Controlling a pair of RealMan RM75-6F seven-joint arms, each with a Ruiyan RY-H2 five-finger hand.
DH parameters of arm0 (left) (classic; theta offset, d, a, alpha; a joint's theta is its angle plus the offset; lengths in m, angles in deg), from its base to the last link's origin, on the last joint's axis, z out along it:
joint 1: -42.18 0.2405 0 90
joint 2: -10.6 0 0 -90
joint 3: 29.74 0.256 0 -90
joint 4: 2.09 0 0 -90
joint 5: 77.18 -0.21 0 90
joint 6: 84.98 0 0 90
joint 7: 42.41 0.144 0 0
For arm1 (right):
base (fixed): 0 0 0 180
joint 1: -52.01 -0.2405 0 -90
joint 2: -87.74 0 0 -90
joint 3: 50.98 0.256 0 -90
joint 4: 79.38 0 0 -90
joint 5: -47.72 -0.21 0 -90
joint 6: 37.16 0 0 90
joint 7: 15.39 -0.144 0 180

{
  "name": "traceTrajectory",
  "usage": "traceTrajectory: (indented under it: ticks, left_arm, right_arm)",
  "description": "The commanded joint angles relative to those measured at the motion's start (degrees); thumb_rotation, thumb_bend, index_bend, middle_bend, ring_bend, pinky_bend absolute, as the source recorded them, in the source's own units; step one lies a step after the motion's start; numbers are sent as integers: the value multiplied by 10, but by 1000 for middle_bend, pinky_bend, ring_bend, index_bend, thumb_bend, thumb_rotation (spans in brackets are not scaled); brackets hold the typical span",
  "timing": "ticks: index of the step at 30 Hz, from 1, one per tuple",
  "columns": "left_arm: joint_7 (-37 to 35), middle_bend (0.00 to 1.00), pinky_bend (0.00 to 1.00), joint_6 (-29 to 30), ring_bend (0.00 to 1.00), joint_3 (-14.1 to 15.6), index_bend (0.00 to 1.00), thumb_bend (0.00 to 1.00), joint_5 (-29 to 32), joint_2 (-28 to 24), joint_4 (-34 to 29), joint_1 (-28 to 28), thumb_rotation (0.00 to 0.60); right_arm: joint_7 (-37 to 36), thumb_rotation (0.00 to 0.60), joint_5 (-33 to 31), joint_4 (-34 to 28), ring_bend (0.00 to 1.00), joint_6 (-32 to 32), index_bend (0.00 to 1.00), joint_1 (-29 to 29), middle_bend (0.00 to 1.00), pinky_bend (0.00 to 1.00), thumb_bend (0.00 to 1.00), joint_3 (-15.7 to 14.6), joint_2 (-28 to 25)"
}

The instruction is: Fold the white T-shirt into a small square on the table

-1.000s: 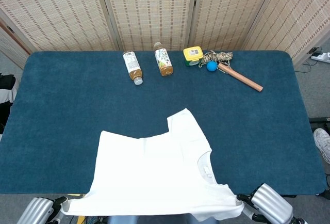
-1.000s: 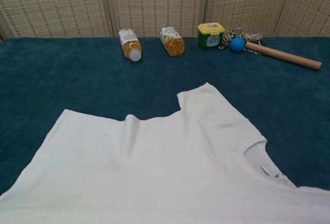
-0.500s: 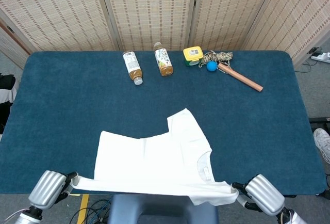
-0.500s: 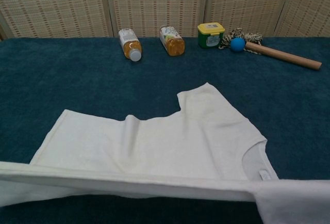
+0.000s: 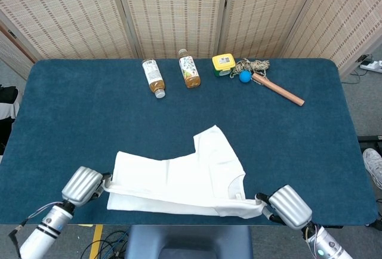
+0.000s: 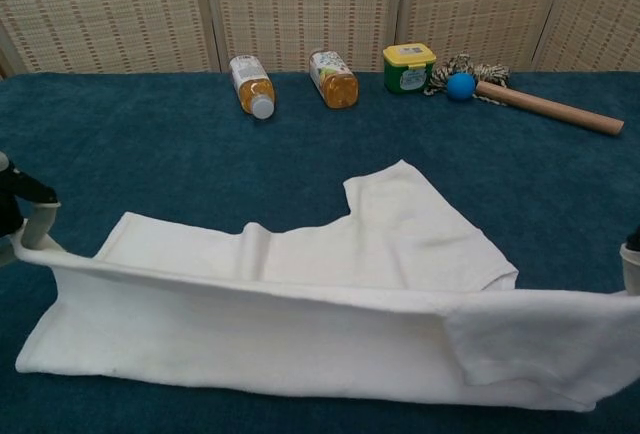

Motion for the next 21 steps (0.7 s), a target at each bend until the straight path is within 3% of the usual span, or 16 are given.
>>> traceTrajectory:
  ticks: [1,11,21]
  left_arm:
    - [12,971,960,-29,876,-18,639,476,30,17,18,-26,600]
    - [24,971,960,-97,876,-47,639,476,115,58,72,-83,600]
    - [43,971,960,-122,876,-58,628,476,178,82,103,-118,600]
  right_arm:
    - [27,600,-23,-6,990,24,800,-10,993,1000,628,20,20]
    - [84,600,-54,7,990,65,800,-34,993,1000,627,52,60]
    - [97,600,-83,30,990,87,800,-53,993,1000,628,70,89]
